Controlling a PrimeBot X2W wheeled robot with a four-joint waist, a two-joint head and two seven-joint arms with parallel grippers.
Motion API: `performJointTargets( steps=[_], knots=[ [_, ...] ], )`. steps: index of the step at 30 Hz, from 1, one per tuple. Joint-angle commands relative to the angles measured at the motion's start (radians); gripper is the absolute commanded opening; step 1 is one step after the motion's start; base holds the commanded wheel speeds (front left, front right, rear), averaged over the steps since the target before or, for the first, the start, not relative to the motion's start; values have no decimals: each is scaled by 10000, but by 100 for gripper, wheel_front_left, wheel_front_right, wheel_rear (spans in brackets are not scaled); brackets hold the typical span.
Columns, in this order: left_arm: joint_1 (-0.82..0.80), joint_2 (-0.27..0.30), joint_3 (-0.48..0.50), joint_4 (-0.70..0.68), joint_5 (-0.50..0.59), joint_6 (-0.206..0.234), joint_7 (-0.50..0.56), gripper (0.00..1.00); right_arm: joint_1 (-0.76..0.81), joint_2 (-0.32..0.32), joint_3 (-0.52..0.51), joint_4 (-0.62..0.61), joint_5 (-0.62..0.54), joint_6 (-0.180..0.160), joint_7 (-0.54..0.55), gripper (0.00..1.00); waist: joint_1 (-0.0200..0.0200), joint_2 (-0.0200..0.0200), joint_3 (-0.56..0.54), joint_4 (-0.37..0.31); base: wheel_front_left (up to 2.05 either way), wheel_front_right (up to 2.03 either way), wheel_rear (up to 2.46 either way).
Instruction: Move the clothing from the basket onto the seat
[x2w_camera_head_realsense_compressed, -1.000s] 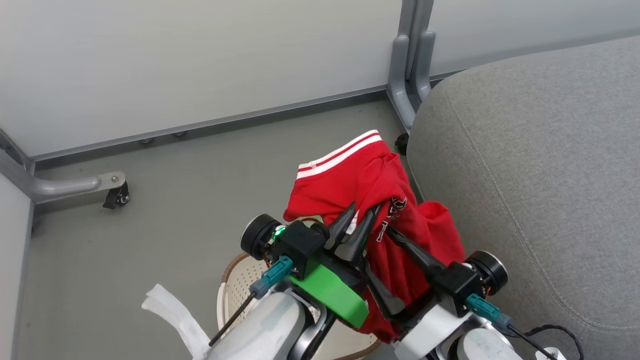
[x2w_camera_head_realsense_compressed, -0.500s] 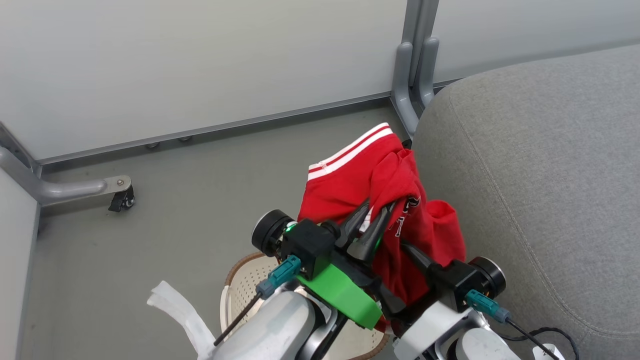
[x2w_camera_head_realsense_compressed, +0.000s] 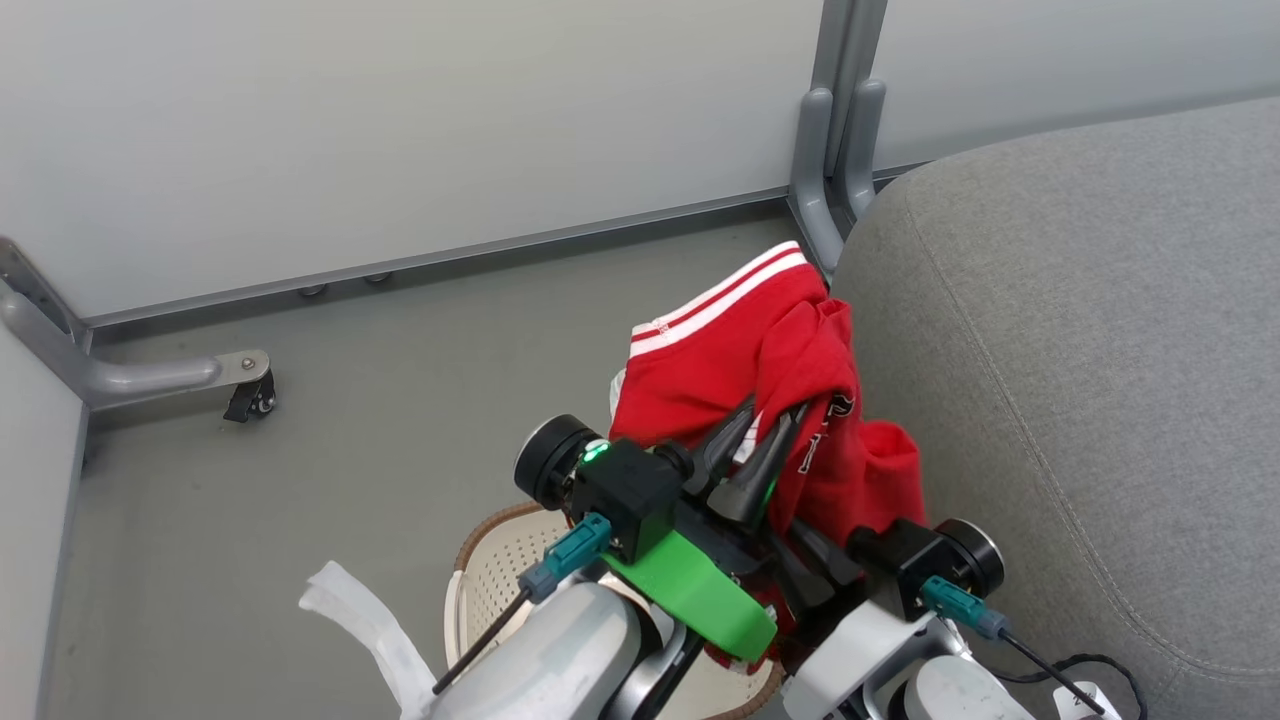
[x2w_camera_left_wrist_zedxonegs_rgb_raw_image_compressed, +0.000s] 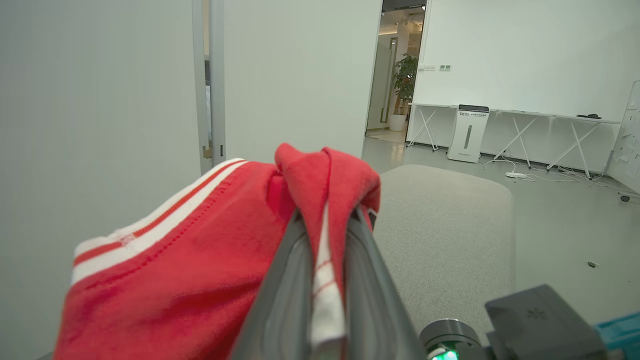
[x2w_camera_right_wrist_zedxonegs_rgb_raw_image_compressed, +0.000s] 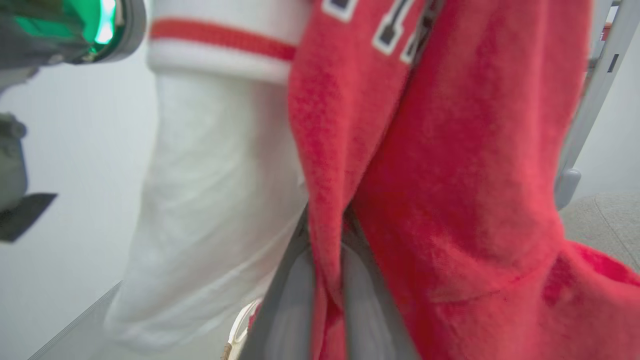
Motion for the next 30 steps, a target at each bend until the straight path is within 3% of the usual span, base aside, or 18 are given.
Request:
performJointTargets(
  steps=[1, 17, 18, 19, 30],
  knots=[
    [-165, -12, 49, -30, -28, 20, -9, 0, -78, -17, 42, 60, -38, -7, -17, 0, 1, 69, 0, -2, 0, 0, 0],
    [82, -11, 290, 260, 73, 115, -9, 0, -59, -148, 32, -18, -80, -7, -17, 0, 1, 69, -11, -68, 0, 0, 0],
    [115, -8, 285, 324, 50, 127, -9, 25, -41, -154, 17, -34, -88, -7, -17, 0, 1, 69, -19, -72, 0, 0, 0],
    [114, -9, 305, 347, 83, 174, -9, 98, -21, -153, 9, -41, -89, -7, -17, 0, 1, 69, -24, -75, 0, 0, 0],
    [210, -6, 680, 470, 103, 247, -7, 100, 105, -202, -60, -87, -115, -7, -18, 0, 1, 69, -36, -103, 0, 0, 0]
  ],
)
